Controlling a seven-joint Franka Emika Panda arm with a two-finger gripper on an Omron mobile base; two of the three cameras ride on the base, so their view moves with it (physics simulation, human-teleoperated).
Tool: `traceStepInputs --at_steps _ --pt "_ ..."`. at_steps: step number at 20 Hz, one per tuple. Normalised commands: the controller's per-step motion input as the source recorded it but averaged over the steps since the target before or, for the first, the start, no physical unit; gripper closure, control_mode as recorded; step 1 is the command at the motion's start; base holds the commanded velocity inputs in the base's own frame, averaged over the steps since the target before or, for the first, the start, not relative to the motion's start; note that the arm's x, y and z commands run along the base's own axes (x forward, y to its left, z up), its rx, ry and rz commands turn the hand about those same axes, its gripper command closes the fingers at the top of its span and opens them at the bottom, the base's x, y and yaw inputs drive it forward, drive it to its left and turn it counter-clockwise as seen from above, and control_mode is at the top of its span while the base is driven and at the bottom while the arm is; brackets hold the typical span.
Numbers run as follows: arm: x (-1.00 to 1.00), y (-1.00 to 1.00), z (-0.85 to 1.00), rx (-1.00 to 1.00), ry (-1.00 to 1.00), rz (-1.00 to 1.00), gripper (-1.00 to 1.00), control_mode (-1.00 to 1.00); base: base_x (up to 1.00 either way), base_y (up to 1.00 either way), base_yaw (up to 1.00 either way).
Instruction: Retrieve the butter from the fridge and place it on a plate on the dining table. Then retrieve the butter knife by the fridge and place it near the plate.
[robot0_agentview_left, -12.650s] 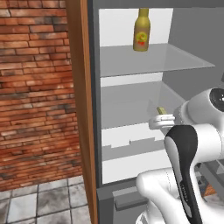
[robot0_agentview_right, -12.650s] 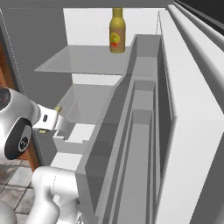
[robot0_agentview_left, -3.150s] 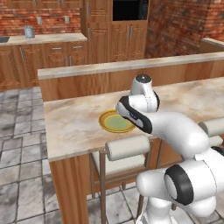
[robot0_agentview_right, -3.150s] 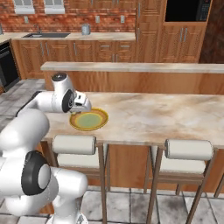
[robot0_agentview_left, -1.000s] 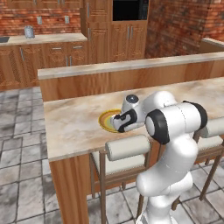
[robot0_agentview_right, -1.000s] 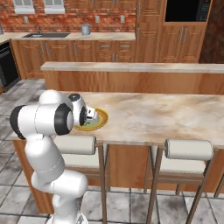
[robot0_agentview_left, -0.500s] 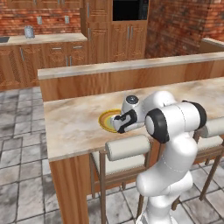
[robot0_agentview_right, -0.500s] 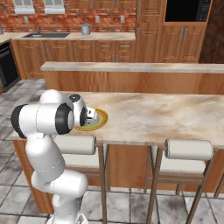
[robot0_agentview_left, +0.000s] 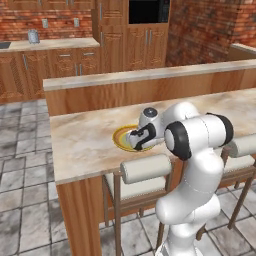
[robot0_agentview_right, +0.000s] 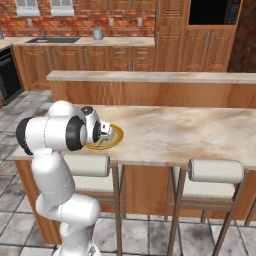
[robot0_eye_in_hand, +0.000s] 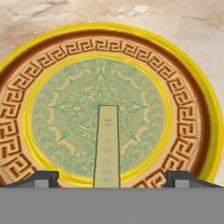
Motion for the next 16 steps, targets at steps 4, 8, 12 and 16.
traceStepInputs --at_steps 4,8,12,16 --pt "-0.08 -0.02 0.56 -0.08 0.02 -0.01 -1.0 -1.0 0.0 0.0 0.0" --pt "-0.46 -0.19 1.0 -0.03 0.09 -0.03 -1.0 -1.0 0.0 0.0 0.0" --pt "-0.58 -0.09 0.85 0.0 0.22 -0.05 -1.0 -1.0 0.0 0.0 0.0" --pt "-0.49 0.0 0.4 0.0 0.39 -0.1 -1.0 -1.0 0.0 0.0 0.0"
